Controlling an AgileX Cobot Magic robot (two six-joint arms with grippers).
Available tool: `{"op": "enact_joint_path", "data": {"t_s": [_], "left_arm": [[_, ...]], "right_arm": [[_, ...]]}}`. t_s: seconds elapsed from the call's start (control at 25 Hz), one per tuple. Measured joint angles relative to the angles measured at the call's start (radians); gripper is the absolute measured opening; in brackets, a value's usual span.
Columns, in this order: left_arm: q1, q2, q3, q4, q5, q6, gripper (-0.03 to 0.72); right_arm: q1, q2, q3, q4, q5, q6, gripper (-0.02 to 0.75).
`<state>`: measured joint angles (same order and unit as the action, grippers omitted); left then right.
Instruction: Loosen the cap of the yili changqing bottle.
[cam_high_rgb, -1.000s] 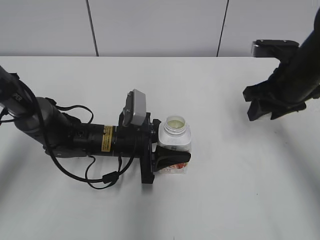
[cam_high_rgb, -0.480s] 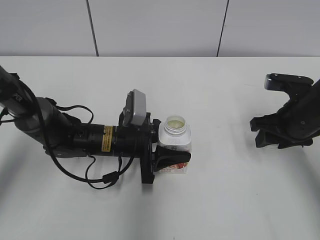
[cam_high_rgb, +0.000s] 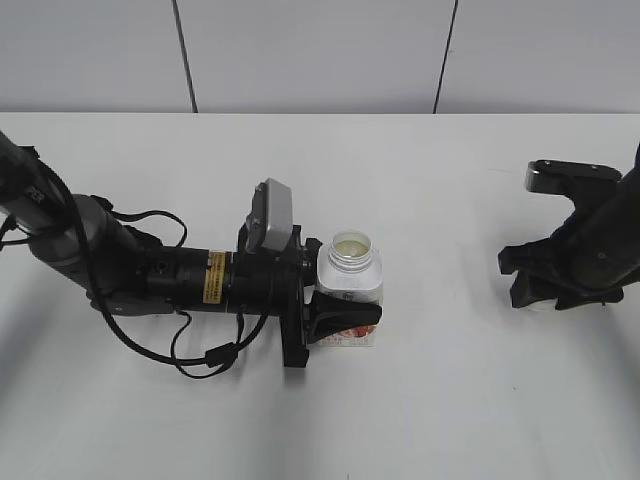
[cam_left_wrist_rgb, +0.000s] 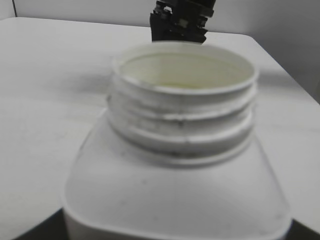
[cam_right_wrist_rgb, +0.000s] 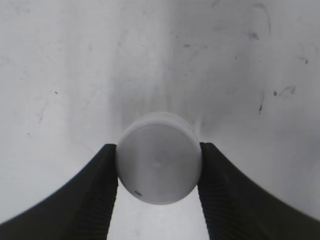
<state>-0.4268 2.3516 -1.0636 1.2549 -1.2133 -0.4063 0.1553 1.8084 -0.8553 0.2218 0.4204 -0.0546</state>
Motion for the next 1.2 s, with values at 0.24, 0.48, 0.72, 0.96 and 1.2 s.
{"op": "enact_joint_path", "data": {"t_s": [0.24,0.48,0.72,0.96,1.2], "left_arm": [[0.0,0.0,0.0,0.0,0.0,0.0,0.379],[0.0,0.0,0.0,0.0,0.0,0.0,0.379],[0.0,0.0,0.0,0.0,0.0,0.0,0.379],[0.0,0.0,0.0,0.0,0.0,0.0,0.379],[0.0,0.0,0.0,-0.009,0.001,0.0,0.485]], "right_arm": [[0.0,0.01,0.0,-0.001,0.029,0.0,0.392],[0.0,0.01,0.0,-0.001,0.031,0.0,0.392],[0.0,0.01,0.0,-0.002,0.031,0.0,0.486],[0.0,0.01,0.0,0.0,0.031,0.003,0.567],[0.0,0.01,-0.021,0.0,0.048,0.009,0.568]]}}
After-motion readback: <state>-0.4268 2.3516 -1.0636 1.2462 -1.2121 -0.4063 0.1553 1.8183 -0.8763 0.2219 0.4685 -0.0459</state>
